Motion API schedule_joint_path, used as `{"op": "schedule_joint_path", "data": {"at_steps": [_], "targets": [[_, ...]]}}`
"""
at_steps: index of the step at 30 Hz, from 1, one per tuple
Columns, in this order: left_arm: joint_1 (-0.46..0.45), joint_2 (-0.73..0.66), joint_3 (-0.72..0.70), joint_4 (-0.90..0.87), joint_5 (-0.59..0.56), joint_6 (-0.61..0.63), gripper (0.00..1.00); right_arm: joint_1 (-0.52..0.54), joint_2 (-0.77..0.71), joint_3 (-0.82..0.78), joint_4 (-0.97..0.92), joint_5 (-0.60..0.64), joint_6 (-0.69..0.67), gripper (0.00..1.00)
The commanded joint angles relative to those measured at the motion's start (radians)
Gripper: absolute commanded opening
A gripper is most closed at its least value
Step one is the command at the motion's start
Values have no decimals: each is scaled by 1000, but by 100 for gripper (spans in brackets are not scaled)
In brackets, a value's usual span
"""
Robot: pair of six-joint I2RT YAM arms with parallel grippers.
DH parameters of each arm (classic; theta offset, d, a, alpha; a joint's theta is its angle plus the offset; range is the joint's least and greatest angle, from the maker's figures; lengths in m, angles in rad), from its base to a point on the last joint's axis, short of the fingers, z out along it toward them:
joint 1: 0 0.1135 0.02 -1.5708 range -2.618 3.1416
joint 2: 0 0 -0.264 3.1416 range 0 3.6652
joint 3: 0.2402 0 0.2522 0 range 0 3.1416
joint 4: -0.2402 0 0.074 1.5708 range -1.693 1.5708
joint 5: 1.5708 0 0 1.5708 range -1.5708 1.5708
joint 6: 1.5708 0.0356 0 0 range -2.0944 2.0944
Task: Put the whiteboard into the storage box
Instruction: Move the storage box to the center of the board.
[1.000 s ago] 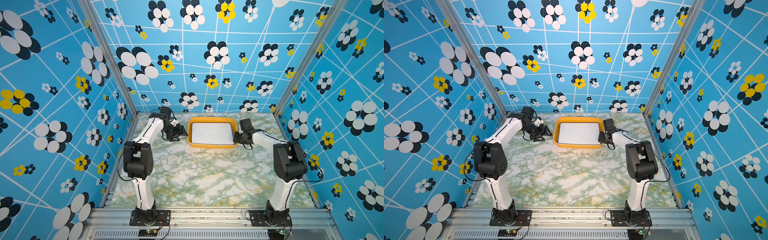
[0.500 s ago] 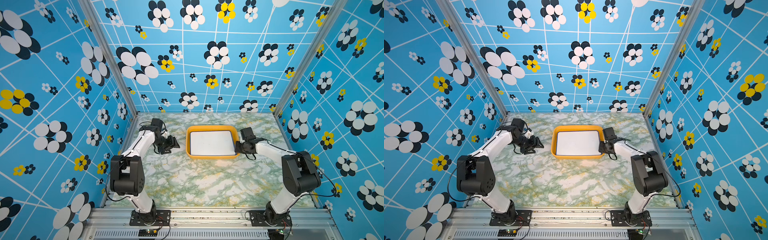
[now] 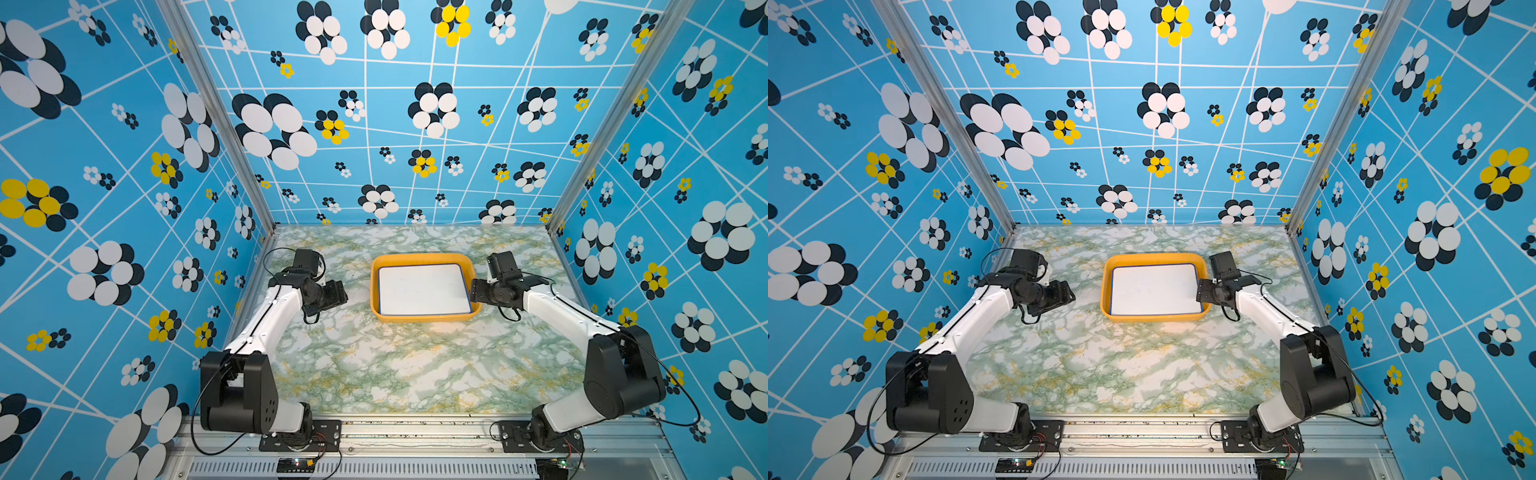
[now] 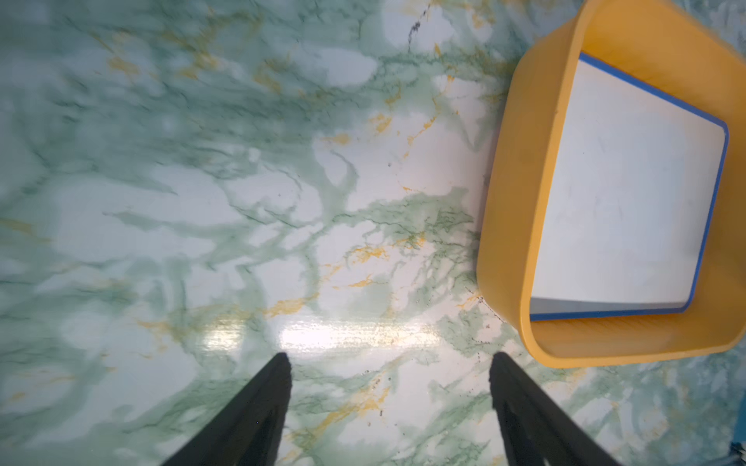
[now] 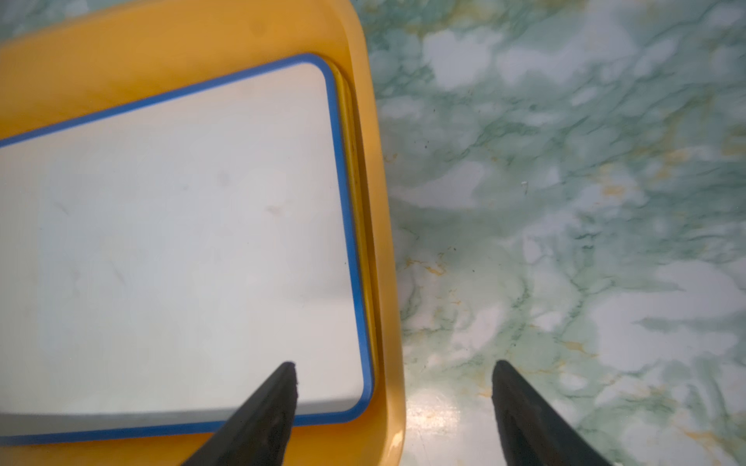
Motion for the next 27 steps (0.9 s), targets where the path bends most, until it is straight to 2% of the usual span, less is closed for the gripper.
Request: {"op": "schedule_joint_path", "data": {"at_steps": [1,6,10,14,20,27], "targets": [[4,-93,-69,115,-210,8,87,5,-104,-32,-2,101,-54,82],[5,-211,-217,249,-364,-3,100,2,-262,-171,114,249,-137,91],[4,-294,-347,363,-487,-61,99,-6,-337,-270,223,359,-177,99],[5,-356,-471,510,-569,-73,99,-34,-334,-316,283,417,-177,99],[3,-396,-582,686,-682,23,100,-62,-299,-371,415,428,-195,99],[3,-419,-761,1063,-721,157,100,-109,-286,-542,791,446,-275,99]]}}
